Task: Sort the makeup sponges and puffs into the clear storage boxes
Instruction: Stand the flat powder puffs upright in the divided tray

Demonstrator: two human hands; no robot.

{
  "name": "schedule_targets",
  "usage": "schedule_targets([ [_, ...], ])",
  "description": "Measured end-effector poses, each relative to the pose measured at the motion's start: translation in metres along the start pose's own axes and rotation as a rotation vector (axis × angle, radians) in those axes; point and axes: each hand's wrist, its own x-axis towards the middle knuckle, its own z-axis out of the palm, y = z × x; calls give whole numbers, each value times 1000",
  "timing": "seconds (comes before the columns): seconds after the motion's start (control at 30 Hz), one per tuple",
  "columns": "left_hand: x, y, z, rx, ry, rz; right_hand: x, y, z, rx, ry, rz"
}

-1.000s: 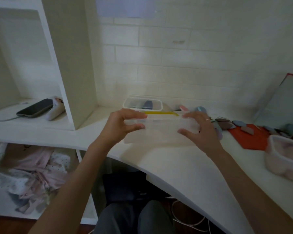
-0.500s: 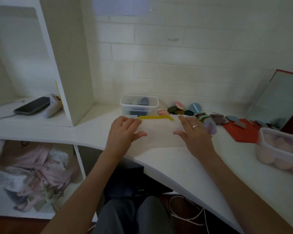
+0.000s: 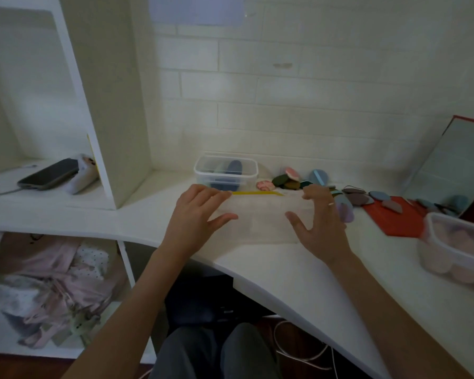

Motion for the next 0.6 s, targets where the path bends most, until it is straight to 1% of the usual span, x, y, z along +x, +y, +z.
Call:
schedule_targets([
  [0.13, 6, 5, -5, -20, -15, 3, 0, -1, 0, -98, 34, -39],
  [0.23, 10, 7, -8, -34, -39, -48, 0, -5, 1, -201, 24, -109],
  [0.33, 14, 9, -9, -51, -37, -105, 2, -5, 2, -210, 17, -192],
  [0.47, 23, 8, -10, -96, -83, -191, 1, -5, 5, -312, -7, -303],
  [0.6, 37, 4, -16, -101, -96, -230, 1, -9, 7, -298, -18, -323],
])
